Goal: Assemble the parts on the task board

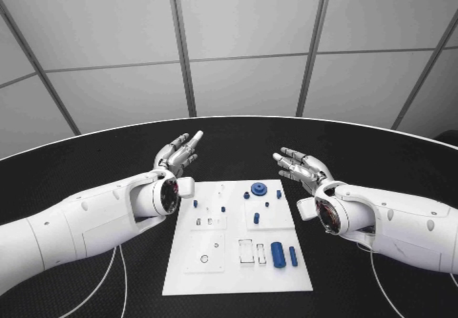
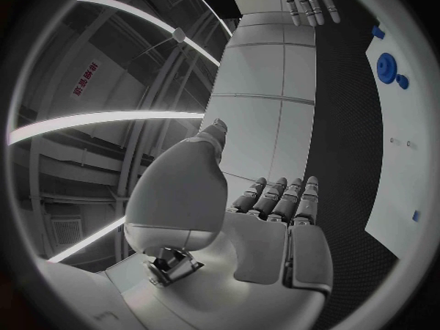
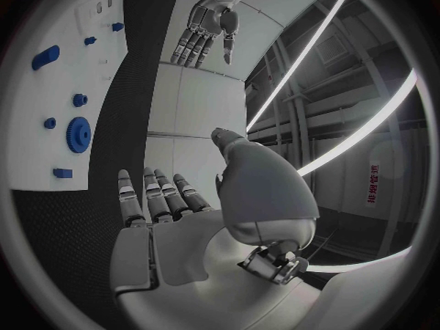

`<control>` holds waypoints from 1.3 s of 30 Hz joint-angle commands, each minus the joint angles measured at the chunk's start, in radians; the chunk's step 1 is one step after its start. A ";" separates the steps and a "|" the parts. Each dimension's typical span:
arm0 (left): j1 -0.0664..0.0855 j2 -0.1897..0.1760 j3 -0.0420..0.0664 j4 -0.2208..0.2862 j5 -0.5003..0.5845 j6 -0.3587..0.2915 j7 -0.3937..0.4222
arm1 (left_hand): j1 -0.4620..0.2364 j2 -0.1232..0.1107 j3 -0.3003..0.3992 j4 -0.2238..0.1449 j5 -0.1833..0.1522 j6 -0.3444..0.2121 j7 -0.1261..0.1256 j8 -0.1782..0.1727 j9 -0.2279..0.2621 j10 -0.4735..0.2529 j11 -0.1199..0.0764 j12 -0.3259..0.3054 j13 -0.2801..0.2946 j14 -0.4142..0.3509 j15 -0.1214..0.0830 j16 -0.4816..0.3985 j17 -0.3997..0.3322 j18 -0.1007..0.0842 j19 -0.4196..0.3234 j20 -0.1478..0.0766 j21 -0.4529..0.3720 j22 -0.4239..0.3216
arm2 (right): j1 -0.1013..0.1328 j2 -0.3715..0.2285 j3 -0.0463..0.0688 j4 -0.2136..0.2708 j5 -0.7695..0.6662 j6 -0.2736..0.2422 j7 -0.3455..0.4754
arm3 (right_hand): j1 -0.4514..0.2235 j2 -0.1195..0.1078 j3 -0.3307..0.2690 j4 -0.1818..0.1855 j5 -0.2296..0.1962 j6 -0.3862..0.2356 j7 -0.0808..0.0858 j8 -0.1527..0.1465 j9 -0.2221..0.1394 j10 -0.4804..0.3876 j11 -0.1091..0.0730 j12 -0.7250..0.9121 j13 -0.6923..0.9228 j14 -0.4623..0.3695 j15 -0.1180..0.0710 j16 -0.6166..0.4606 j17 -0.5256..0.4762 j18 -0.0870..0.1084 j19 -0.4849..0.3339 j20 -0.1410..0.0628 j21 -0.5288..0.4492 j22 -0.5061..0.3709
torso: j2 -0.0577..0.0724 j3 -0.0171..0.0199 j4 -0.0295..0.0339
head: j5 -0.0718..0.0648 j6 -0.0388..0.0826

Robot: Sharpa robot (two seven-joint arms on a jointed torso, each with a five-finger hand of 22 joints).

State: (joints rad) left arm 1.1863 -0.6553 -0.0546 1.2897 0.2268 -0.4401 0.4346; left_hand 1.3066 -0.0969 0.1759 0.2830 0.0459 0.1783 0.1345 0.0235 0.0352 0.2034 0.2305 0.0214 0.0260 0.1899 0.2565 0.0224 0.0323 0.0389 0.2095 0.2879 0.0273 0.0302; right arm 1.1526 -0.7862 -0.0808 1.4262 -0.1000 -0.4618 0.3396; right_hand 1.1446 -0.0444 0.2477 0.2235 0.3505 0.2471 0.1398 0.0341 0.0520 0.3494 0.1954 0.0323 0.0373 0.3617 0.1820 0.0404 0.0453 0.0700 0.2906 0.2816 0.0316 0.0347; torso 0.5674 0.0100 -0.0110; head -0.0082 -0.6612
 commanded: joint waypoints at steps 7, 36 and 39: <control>0.010 -0.022 -0.003 -0.026 0.008 0.055 -0.005 | 0.033 0.012 0.000 0.004 0.005 0.034 0.149 0.014 0.007 0.037 0.022 0.011 0.005 0.037 0.016 0.015 0.008 0.020 0.011 0.009 0.009 0.004 | 0.023 -0.023 0.000 -0.027 -0.191 -0.054 0.035 | 0.201 -0.014 0.057 -0.118 -0.057 0.307 0.114 0.087 0.059 0.453 0.034 0.052 0.028 0.469 0.015 0.095 0.056 0.086 0.327 0.009 0.043 0.026 | 0.005 0.0024 0.0112 | -0.020 -0.013; 0.033 -0.149 -0.003 0.149 -0.032 0.121 0.001 | 0.152 -0.025 0.214 -0.123 0.006 0.688 0.110 0.219 0.127 0.811 -0.045 0.110 0.038 0.762 -0.114 0.287 0.169 0.145 0.637 -0.014 0.264 0.100 | 0.115 0.003 0.018 -0.052 -1.144 0.065 -0.191 | 0.237 -0.125 0.221 -0.193 -0.098 0.721 0.032 0.201 0.143 0.878 -0.089 0.034 0.047 0.926 -0.147 0.271 0.267 0.113 0.953 -0.150 0.213 0.095 | 0.062 -0.0030 0.0229 | -0.044 -0.019; 0.040 -0.164 -0.003 0.181 -0.034 0.121 -0.002 | 0.150 -0.027 0.218 -0.123 0.006 0.688 0.111 0.218 0.126 0.811 -0.044 0.106 0.038 0.761 -0.114 0.285 0.169 0.145 0.638 -0.015 0.264 0.100 | 0.123 0.013 0.018 -0.052 -1.223 0.084 -0.232 | 0.237 -0.126 0.210 -0.195 -0.097 0.729 0.027 0.200 0.146 0.888 -0.098 0.035 0.050 0.960 -0.160 0.296 0.302 0.110 0.990 -0.167 0.253 0.118 | 0.080 -0.0033 0.0316 | -0.052 -0.017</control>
State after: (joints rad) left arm 1.2236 -0.8130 -0.0576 1.4571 0.1932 -0.3190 0.4336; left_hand 1.4560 -0.1169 0.3907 0.1601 0.0494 0.8600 0.2161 0.2441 0.1630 1.0080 0.1872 0.1313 0.0652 0.9454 0.1398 0.3060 0.2001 0.1638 0.8399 0.2749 0.2870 0.1299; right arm 1.2734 -0.7763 -0.0626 1.3740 -1.2717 -0.3852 0.1272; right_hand 1.3829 -0.1627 0.4636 0.0312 0.2572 0.9690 0.1707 0.2309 0.1955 1.2275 0.1021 0.0705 0.0851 1.3001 0.0329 0.3238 0.3278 0.1634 1.2501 0.1265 0.2641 0.1416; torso 0.6255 0.0078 0.0107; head -0.0538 -0.6799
